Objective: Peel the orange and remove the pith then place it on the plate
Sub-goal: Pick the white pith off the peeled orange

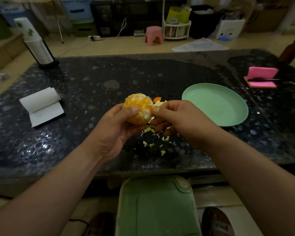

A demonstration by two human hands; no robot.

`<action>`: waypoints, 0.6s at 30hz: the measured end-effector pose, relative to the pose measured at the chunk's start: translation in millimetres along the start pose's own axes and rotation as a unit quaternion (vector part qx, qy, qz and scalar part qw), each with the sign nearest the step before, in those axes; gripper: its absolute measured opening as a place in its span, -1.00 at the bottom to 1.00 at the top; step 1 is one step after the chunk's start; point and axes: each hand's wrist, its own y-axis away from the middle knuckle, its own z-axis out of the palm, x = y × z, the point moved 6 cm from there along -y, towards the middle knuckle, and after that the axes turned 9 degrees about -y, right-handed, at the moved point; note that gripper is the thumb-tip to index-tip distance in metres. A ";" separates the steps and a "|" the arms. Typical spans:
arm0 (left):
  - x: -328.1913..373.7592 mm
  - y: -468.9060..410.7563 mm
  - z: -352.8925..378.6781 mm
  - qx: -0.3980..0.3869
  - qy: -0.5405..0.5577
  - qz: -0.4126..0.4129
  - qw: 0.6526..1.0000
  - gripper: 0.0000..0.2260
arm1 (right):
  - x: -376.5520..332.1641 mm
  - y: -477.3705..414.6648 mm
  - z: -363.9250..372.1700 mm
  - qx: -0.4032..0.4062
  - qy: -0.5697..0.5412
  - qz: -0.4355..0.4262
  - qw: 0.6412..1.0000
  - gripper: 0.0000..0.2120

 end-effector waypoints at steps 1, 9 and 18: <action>0.3 0.1 0.3 -0.002 -0.005 0.001 1.000 -0.45 | -1.1 0.3 -0.2 0.002 0.012 -0.010 1.000 -0.78; 0.2 6.3 6.6 -0.029 0.040 -0.036 0.998 -0.52 | -9.1 1.6 2.0 0.009 0.017 -0.061 0.998 -0.90; 0.9 9.5 7.3 -0.060 0.084 -0.058 0.993 -0.45 | -11.1 0.3 2.5 -0.001 0.000 -0.079 0.997 -0.90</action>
